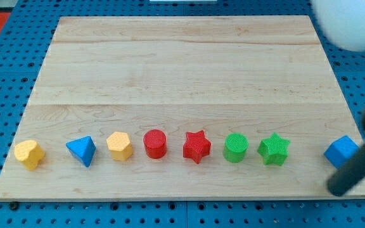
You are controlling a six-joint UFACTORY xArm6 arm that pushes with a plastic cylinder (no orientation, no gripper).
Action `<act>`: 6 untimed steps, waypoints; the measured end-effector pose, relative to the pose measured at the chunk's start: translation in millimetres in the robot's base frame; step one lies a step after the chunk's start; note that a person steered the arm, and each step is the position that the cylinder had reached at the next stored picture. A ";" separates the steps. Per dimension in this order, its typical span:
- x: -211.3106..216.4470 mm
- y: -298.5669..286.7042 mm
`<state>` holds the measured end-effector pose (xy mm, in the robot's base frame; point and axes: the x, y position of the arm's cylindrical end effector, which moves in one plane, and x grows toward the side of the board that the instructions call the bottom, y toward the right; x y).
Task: Push the red star to the top right red circle
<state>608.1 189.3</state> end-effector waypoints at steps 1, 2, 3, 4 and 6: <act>-0.3 -56.5; -17.7 -115.4; -57.1 -144.7; -48.9 -149.7; -30.7 -172.2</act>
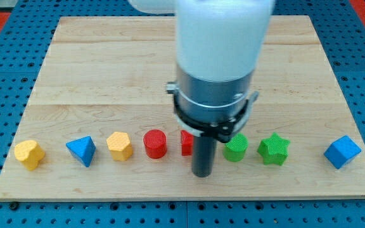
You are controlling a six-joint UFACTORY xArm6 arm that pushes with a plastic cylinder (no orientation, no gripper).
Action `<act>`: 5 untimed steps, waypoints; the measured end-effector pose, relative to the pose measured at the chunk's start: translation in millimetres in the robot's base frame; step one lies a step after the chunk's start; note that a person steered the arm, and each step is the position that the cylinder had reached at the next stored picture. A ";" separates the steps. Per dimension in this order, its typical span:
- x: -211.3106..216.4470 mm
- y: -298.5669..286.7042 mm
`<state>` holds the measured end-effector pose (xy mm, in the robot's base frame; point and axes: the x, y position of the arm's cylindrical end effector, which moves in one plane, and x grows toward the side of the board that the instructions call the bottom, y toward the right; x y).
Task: Push the red star to the top right red circle
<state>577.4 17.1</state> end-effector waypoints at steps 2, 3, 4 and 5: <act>-54.5 -3.8; -84.6 -5.9; -53.2 -3.8; -4.9 -6.6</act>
